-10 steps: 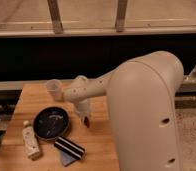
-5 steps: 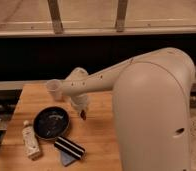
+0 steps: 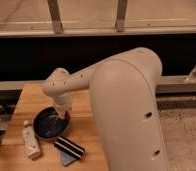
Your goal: Place the pepper in the ceramic bowl
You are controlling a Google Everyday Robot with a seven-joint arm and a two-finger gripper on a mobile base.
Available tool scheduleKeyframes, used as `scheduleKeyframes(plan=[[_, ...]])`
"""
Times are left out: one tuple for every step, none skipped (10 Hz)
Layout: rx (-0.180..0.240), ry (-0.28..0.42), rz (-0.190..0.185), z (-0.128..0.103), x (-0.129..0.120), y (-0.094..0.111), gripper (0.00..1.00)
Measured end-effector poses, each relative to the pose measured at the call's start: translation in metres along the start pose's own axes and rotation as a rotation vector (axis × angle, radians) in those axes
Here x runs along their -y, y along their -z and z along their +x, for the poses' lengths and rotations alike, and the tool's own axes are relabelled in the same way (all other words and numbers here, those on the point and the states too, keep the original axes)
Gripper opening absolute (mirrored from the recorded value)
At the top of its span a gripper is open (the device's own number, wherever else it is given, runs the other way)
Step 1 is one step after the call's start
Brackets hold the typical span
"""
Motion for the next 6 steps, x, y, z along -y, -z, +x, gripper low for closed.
scheduleKeyframes(plan=[[-0.008, 0.045, -0.028, -0.004, -0.016, -0.005, 0.0], [-0.025, 0.094, -0.051, -0.005, -0.033, -0.01, 0.0], [-0.026, 0.115, -0.06, -0.008, -0.042, -0.011, 0.0], [-0.023, 0.118, -0.063, -0.008, -0.044, -0.01, 0.03], [-0.028, 0.111, -0.057, -0.006, -0.038, -0.011, 0.11], [-0.028, 0.113, -0.058, -0.007, -0.04, -0.011, 0.23]])
